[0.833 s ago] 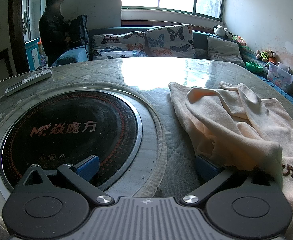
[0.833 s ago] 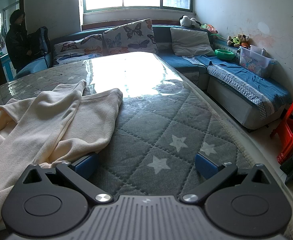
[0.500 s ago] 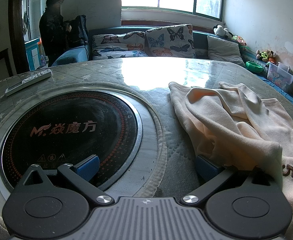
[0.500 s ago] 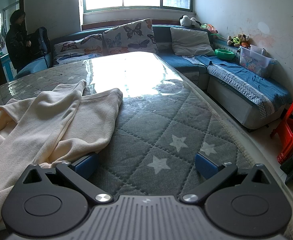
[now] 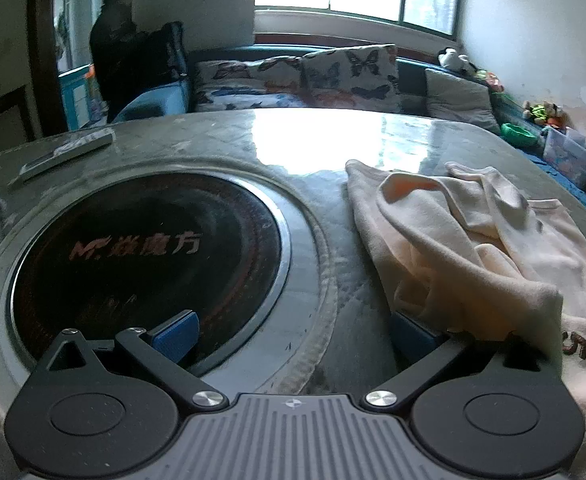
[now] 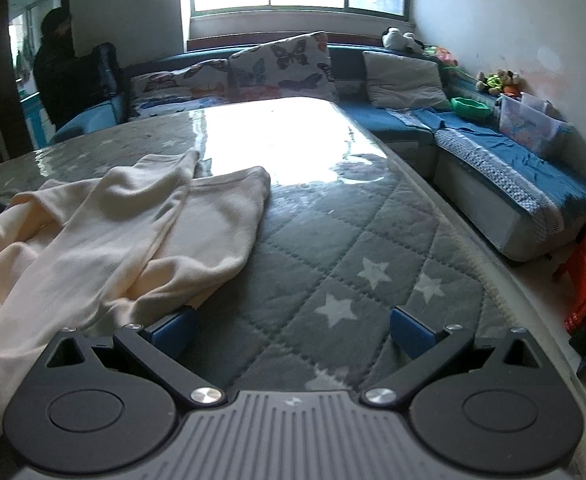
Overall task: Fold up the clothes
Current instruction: 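Move both grippers toward the crumpled cream sweatshirt on the table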
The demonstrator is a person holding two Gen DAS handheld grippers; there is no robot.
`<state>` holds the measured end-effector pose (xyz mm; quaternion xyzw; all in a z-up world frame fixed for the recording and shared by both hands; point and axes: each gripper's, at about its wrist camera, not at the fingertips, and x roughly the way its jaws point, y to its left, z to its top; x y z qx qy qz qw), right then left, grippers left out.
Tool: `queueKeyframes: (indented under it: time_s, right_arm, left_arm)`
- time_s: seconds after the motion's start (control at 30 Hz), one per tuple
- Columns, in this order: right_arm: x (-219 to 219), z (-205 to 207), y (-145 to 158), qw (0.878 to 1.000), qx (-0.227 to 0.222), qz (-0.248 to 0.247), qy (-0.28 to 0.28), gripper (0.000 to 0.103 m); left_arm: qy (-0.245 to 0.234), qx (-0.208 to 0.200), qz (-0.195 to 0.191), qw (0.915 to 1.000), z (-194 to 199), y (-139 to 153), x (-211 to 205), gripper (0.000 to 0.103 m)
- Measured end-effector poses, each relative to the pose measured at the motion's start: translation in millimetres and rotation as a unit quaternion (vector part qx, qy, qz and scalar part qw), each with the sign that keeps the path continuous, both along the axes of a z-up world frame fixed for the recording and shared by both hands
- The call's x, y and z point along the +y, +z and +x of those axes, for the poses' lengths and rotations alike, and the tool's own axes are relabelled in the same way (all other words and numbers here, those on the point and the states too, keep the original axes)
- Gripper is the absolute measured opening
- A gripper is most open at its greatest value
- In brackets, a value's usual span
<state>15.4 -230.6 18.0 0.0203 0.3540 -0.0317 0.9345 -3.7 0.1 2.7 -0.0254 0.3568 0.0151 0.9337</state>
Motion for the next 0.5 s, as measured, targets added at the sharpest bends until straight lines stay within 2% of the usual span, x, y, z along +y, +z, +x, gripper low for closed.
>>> queueKeyframes:
  time_s: [0.2,0.5]
  right_arm:
    - [4.1,-15.3,3.9,1.0,0.0,0.015,0.018,0.103]
    - [14.5,-39.0,15.4,0.999,-0.012,0.024,0.047,0.103]
  left_arm:
    - [0.024,0.018,-0.001,0.9996,-11.8,6.4,1.9,0.103]
    - [0.063,0.025,0.006,0.9977,-35.0,18.2,4.0,0.103]
